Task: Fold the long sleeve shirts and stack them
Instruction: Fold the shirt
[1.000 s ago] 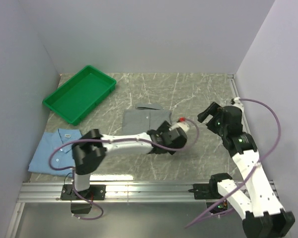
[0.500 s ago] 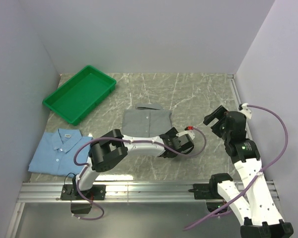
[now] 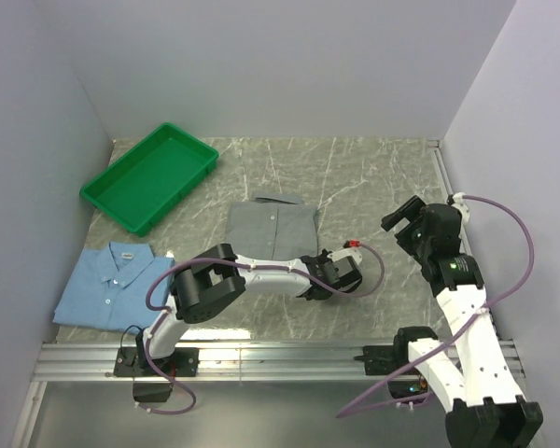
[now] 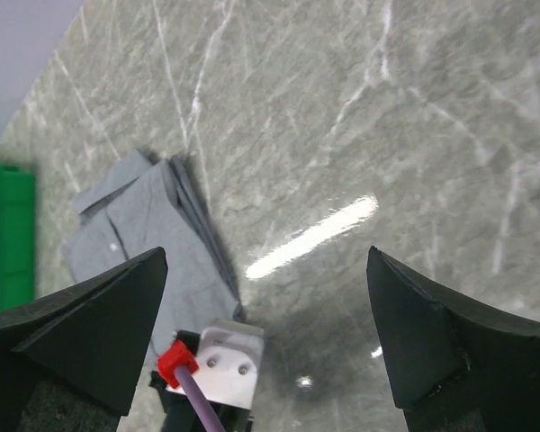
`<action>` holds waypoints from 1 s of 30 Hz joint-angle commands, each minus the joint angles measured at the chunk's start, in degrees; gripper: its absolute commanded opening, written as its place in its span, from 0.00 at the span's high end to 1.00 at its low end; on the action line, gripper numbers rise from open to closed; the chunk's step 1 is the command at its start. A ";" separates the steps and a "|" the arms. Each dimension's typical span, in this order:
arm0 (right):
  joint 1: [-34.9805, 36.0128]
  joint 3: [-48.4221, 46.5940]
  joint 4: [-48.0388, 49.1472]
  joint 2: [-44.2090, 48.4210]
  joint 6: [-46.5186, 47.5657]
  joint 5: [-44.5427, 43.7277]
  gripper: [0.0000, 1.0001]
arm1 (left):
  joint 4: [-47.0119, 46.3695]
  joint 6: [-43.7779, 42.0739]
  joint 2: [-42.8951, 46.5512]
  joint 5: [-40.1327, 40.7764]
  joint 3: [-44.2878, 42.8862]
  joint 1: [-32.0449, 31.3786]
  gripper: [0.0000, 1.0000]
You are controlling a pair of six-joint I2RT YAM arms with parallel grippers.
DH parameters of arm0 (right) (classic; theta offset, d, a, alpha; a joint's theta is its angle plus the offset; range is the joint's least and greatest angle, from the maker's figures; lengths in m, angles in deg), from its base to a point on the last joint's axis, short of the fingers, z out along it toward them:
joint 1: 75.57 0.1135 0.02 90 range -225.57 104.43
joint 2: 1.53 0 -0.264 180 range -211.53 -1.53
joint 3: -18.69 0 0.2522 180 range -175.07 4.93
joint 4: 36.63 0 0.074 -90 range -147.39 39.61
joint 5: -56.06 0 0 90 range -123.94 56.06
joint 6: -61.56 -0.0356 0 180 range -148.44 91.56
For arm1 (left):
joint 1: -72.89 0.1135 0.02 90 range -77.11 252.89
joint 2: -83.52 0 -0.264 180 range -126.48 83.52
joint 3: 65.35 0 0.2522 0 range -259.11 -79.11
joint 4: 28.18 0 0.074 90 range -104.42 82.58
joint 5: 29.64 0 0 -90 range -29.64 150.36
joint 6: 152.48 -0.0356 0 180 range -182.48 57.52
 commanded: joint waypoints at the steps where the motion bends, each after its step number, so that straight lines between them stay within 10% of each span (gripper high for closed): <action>1: -2.33 0.50 4.77 -2.28 -2.73 7.50 0.01 | -1.11 2.01 3.82 0.96 1.43 0.71 0.99; 14: -7.51 9.10 23.56 -19.86 -9.94 33.95 0.01 | -3.22 10.10 14.19 -7.91 8.37 4.67 0.99; 30: 6.10 9.82 53.37 -47.54 -12.58 38.72 0.00 | -5.68 16.17 18.59 -13.81 11.19 6.60 1.00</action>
